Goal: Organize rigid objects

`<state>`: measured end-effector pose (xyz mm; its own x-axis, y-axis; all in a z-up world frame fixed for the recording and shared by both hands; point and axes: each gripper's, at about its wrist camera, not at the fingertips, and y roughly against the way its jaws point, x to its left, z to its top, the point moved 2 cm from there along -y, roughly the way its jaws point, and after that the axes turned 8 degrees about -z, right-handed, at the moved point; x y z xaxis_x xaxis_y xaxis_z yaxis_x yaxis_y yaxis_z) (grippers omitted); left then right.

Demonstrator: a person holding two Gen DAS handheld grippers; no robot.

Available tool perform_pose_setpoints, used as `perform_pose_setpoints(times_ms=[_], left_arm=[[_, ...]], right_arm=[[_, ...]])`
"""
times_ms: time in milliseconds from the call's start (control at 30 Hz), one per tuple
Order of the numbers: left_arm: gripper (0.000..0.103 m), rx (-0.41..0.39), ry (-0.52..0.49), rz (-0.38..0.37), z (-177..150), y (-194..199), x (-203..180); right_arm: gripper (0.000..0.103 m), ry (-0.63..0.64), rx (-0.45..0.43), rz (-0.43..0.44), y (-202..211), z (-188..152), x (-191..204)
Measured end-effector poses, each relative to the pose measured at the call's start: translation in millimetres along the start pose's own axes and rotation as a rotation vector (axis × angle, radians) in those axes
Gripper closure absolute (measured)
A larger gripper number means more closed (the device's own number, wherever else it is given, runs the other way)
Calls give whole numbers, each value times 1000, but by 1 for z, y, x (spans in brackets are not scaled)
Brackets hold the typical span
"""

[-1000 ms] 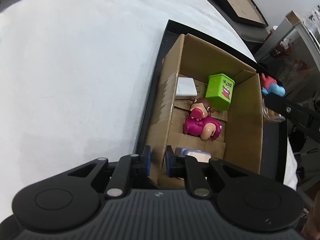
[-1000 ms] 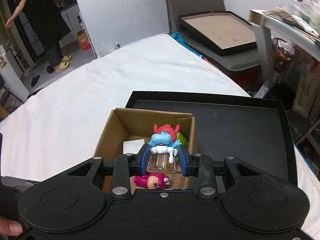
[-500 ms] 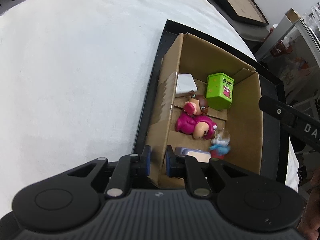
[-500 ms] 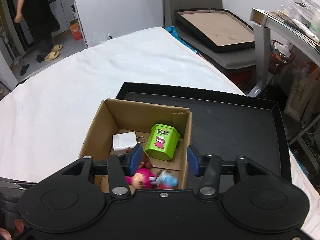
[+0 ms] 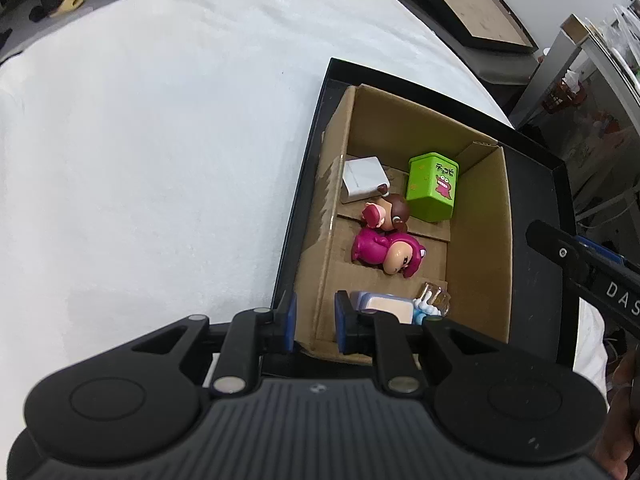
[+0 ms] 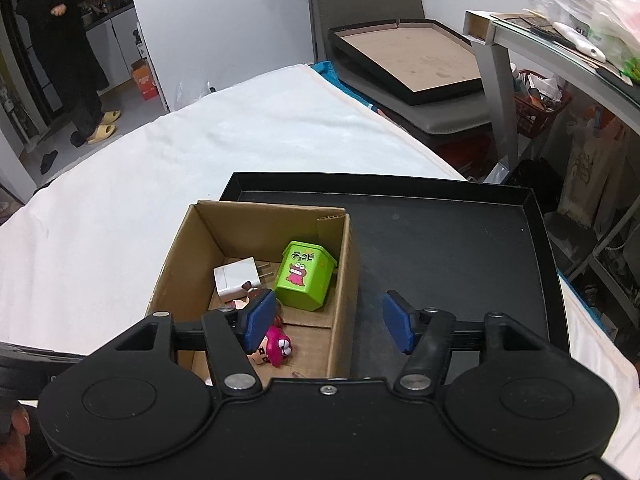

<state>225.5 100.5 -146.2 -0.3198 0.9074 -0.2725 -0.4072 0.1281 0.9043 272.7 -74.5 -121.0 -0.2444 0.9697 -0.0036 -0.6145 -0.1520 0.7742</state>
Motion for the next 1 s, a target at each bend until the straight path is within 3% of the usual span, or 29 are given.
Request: perform_pose_setpoints(times_ms=[367, 633, 1000], left_arm=[[79, -42, -66, 45, -2, 16, -35], [77, -20, -121, 84, -8, 10, -65], [58, -11, -146, 91, -22, 6, -86]], right_arm=[[35, -95, 11, 9, -1, -13, -44], [34, -139, 9, 17, -1, -23, -80], [30, -183, 18, 9, 5, -36, -123]])
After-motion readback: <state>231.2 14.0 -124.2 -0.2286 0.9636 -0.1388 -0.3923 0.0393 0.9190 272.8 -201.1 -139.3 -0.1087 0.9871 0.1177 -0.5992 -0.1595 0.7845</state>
